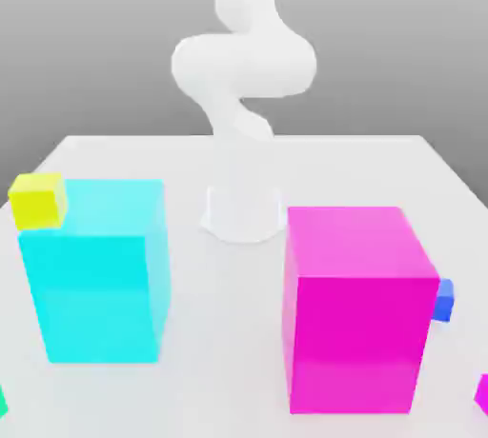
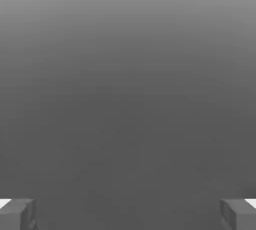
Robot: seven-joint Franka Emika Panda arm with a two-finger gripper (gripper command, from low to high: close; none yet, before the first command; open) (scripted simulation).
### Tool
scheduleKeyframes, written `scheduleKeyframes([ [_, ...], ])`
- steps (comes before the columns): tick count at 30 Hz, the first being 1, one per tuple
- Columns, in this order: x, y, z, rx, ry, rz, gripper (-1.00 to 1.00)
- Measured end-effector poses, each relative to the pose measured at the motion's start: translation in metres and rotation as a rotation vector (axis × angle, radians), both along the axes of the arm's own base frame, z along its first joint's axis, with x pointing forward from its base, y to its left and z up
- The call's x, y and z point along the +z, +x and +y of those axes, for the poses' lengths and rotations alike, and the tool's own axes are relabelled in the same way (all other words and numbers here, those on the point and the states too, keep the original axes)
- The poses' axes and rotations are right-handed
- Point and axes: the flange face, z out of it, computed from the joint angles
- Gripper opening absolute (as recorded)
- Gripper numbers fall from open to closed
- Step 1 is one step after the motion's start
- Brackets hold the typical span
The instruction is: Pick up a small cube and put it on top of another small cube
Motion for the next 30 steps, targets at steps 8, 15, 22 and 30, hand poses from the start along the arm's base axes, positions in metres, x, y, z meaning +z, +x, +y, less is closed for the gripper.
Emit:
scheduleKeyframes([
  [8, -0.174, 0.041, 0.131, 0.399, -0.141, 0.239, 0.0],
  [15, -0.327, -0.01, 0.228, 0.75, -0.29, 0.422, 0.0],
  [22, -0.462, -0.112, 0.276, 1.092, -0.459, 0.581, 0.0],
  [30, -0.534, -0.12, 0.275, 1.115, -0.47, 0.598, -1.0],
])
